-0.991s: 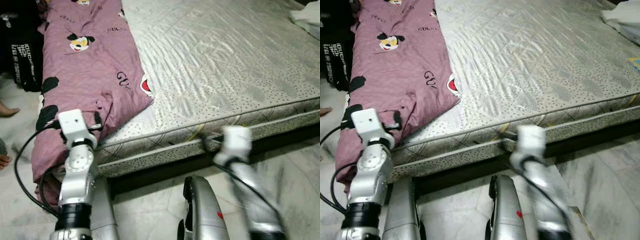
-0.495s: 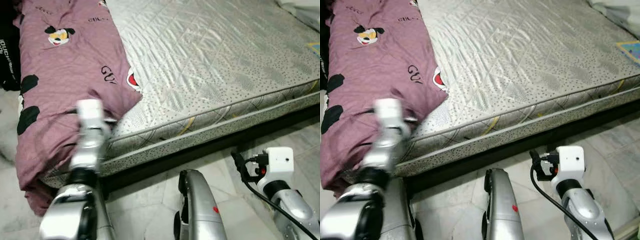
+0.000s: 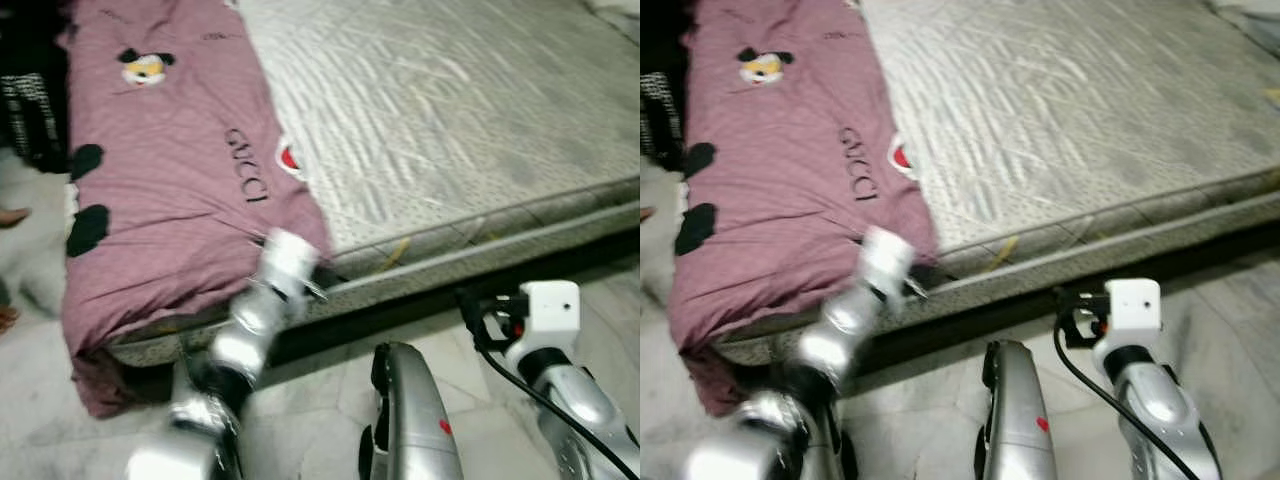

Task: Clean up the room

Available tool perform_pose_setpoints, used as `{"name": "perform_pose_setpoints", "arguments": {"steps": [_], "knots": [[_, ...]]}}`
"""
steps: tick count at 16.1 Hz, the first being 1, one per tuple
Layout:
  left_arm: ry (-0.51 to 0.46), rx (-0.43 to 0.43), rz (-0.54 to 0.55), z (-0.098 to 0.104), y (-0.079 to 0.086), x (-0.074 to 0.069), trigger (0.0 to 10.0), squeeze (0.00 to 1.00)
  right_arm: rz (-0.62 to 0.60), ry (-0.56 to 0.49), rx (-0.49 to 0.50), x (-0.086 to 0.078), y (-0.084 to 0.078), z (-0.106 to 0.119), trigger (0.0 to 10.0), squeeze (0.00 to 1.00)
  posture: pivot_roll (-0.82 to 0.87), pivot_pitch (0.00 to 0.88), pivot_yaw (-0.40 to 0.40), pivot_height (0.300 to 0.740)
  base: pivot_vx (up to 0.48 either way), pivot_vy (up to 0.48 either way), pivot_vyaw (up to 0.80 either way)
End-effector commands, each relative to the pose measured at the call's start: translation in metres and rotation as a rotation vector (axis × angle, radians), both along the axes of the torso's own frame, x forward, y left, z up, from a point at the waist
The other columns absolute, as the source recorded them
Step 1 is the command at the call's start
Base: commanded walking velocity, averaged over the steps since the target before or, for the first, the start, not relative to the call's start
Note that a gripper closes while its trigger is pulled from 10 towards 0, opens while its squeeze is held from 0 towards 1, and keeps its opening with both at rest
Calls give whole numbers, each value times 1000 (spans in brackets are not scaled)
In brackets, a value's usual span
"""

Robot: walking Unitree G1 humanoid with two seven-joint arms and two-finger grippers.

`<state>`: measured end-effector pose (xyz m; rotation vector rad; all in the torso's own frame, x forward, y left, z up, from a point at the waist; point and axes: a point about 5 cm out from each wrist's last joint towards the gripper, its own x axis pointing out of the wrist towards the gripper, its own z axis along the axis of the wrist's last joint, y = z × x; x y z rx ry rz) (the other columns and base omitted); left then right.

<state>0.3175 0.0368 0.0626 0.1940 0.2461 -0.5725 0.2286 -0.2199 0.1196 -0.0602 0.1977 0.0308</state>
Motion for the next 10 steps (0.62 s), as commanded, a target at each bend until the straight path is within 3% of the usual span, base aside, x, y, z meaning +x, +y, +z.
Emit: {"name": "perform_pose_setpoints", "arguments": {"steps": [1,3,7,8,10], "knots": [[22,36,-191,-7,-30,-19,10000,0,1,2,4,2,2,-3,10000,0,-171,155,-27,498,0,0,0],[-15,91,-349,-10,-43,-35,10000,0,8,-4,14,9,6,-5,10000,0,-144,134,-25,498,0,0,0],[-93,135,-436,-5,-47,-42,10000,0,23,-18,31,20,15,-7,10000,0,-111,107,-17,498,0,0,0],[-204,139,-452,7,-49,-40,10000,0,19,-32,37,26,17,-7,10000,0,-102,94,-14,498,0,0,0],[-320,132,-418,25,-48,-32,10000,0,23,-47,42,31,22,-7,10000,0,-95,76,-10,498,0,0,0]]}}
